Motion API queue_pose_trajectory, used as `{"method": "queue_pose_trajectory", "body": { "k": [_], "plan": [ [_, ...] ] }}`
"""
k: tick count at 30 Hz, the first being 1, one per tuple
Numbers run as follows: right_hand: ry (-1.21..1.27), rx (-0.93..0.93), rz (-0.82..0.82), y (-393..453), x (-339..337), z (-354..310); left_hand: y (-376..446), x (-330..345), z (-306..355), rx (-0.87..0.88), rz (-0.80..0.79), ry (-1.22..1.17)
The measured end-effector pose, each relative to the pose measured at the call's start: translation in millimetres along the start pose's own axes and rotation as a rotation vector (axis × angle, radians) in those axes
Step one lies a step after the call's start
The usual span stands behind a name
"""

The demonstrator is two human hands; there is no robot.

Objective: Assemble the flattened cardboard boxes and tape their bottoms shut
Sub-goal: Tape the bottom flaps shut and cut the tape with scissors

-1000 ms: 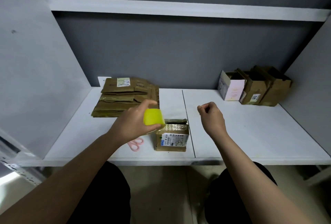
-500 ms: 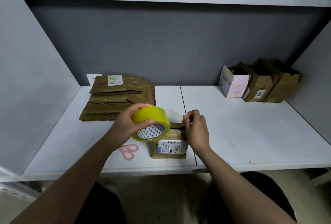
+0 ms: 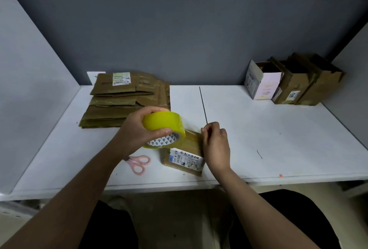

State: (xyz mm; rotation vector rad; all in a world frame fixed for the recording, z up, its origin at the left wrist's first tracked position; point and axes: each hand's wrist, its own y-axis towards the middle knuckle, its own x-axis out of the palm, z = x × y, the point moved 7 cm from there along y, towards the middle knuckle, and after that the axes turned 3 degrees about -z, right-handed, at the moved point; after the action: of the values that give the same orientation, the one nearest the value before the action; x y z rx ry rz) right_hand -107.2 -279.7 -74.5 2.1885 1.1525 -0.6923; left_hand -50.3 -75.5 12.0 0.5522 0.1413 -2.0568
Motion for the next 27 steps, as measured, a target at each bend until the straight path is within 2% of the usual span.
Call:
{"method": "queue_pose_trajectory", "body": {
  "k": [6,11,19,25,27],
  "plan": [
    [0.046,0.085,-0.004,-9,4,-3,17,-1,9,0.044,-0.081,-0.046],
    [0.063,0.158,0.016,-8,1,0,28,1,-5,0.006,-0.157,-0.054],
    [-0.092,-0.032,-0.009,13,0,-7,15,3,-8,-0.047,-0.065,-0.171],
    [-0.116,-0.160,-0.089,33,2,-10,3,7,-10,-0.064,0.080,-0.050],
    [-0.103,-0.174,-0.074,32,2,-9,3,5,-9,-0.043,0.074,-0.019]
  ]
}}
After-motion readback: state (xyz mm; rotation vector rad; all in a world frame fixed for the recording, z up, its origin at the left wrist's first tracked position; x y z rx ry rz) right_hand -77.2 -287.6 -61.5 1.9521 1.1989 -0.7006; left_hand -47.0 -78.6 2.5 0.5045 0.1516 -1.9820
